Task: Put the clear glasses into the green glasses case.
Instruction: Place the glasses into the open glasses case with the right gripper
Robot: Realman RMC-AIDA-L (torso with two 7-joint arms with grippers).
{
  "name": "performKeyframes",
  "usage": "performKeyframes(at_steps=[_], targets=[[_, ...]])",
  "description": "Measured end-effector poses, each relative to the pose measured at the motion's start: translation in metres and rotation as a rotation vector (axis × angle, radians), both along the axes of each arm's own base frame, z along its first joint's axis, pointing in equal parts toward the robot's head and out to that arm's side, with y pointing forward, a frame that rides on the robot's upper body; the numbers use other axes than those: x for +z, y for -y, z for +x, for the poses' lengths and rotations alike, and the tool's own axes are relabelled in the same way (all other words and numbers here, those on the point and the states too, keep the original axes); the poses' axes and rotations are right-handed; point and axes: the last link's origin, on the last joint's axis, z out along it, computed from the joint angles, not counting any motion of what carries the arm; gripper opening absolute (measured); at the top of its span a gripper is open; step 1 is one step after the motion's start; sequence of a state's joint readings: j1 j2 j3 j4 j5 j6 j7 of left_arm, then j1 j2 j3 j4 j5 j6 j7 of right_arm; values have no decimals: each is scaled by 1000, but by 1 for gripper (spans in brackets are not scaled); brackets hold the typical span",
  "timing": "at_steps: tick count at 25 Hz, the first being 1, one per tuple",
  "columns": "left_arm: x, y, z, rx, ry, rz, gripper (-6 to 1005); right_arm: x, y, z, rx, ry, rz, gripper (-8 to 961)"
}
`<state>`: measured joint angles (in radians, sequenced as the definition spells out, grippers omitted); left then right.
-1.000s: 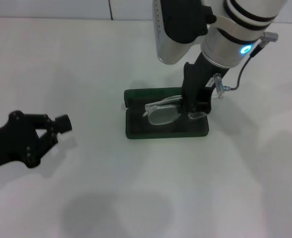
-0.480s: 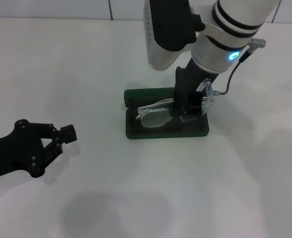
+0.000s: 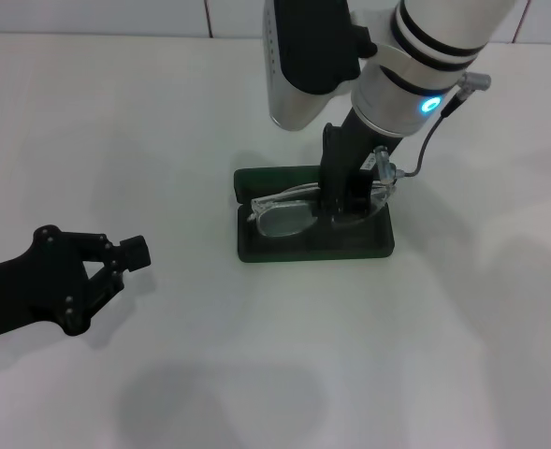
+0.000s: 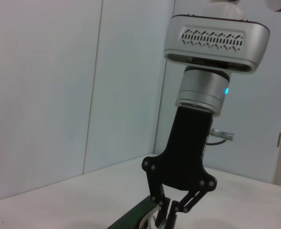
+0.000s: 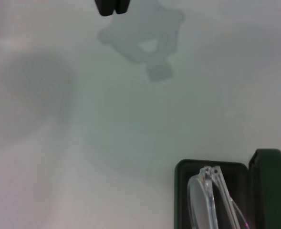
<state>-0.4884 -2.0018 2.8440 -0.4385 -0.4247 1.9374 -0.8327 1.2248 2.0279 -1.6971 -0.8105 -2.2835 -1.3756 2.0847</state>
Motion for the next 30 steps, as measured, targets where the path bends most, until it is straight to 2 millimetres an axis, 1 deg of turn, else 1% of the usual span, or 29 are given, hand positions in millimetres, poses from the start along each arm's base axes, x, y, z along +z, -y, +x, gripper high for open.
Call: performKeyframes(at_steps=[6,9,15,21,30], targets=[[-1,-3,3,-7,4,-3,53,-3,-4,-9,-53,-16,-4,68],[-1,-5,4,-10,7,-6,54,-2,-7,-20,-111,-35,-1,68],[-1,-9,8,-14,13,-13,54,0,-4,-31,-180,-17,-9,68],[-4,-10,10,-20,18,-18,54,1,1,-30,-226,2,-21,69],[-10,-6,11,-28,18,-29,54,0,-3,-13,-249,19,2,69]])
